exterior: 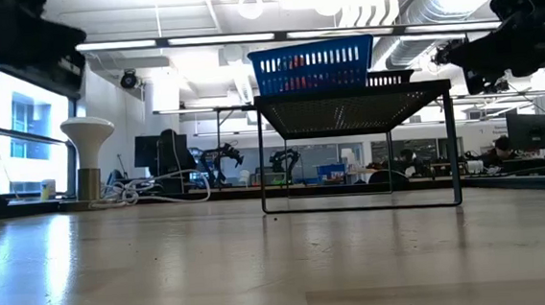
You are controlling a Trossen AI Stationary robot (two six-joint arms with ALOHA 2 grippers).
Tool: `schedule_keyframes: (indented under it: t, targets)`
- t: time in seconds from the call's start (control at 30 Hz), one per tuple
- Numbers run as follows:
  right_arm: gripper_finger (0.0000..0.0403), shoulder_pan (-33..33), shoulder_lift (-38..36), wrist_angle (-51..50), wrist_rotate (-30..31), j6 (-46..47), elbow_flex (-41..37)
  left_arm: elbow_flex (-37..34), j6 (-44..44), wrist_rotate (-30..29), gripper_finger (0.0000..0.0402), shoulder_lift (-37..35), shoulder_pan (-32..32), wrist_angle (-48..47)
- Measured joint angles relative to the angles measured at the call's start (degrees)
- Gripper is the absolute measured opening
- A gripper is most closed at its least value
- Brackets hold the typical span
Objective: Pick & Place Office Desk Supplies
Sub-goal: Return to Home Position
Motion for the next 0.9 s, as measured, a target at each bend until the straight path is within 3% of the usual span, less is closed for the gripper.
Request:
schedule_keyframes:
  t: [0.27,0.4,0.9]
  targets:
    - [0.0003,0.0,0.9,-0.1,0.9,-0.1,0.0,-11.0,-0.9,0.6,0.0000,0.1,-1.1,16.3]
    - [0.0003,0.0,0.9,-0.1,0.8,-0.1,0.0,-11.1,-1.6,3.2,0.0000,0.1,-1.5,12.3]
    - [0.0003,0.0,0.9,0.0,0.8,-0.1,-0.1,-11.4,-3.6,4.1,0.0000,0.1,-1.8,11.3]
